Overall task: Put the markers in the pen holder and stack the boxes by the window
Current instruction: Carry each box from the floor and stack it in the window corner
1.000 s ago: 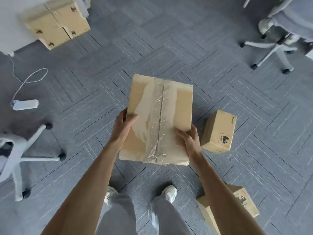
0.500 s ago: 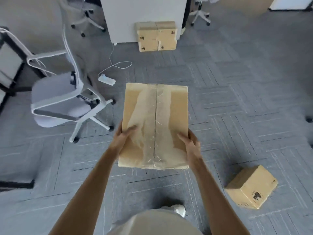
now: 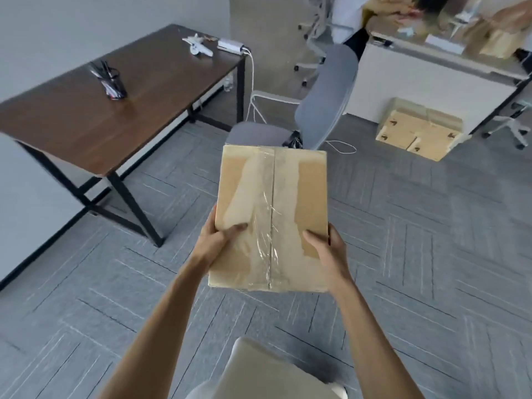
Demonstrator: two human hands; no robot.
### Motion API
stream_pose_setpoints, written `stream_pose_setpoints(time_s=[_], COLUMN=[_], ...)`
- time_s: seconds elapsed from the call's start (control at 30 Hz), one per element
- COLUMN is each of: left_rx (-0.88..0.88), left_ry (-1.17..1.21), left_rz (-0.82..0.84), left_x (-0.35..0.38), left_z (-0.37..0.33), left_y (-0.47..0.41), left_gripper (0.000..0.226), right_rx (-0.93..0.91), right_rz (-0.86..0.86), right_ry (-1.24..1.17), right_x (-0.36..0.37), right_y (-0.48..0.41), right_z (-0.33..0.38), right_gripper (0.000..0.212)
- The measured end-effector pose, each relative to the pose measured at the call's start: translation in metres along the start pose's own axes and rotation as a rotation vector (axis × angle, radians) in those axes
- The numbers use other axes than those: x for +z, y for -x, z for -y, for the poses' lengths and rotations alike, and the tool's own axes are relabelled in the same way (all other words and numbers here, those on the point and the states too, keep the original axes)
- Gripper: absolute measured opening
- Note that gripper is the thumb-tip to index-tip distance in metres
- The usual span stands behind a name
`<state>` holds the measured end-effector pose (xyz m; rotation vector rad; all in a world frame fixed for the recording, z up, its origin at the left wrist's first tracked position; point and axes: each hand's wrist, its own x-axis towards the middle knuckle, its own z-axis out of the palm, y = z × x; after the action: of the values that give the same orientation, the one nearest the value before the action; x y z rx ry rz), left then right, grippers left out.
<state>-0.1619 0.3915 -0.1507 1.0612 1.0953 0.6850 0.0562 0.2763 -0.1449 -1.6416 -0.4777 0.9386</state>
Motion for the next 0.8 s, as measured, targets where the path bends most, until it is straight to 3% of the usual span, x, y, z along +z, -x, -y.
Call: stream_pose_setpoints(time_s=[0.13,0.3,0.57,0.8], left_rx=[0.033,0.051,0.058,0.021], left_ry=[0.057,0.125,0.187,0.278], left_rz=[-0.117,-0.316,-0.780,-1.153], left_x=[-0.081,-0.170,-0.303,-0.387], left_z=[-0.019,-0.032,-0.035,-0.023], left_y=[-0.008,-0.020,-0.037,0.016], left_gripper=[0.055,0.063,0.056,0.063], right_rx=[0.003,0.012,0.001,-0.035], right_rz=[0.137,0.338,0.790,1.212], right_ry=[0.055,0.108,0.305,0.507], right_x=[0.091,0.202,0.410,0.571], right_y=[-0.016,-0.045,-0.102,-0.068], right_z=[0.016,0.034,0.039,0.035], right_gripper=[0.046,0.043,0.052,0.062])
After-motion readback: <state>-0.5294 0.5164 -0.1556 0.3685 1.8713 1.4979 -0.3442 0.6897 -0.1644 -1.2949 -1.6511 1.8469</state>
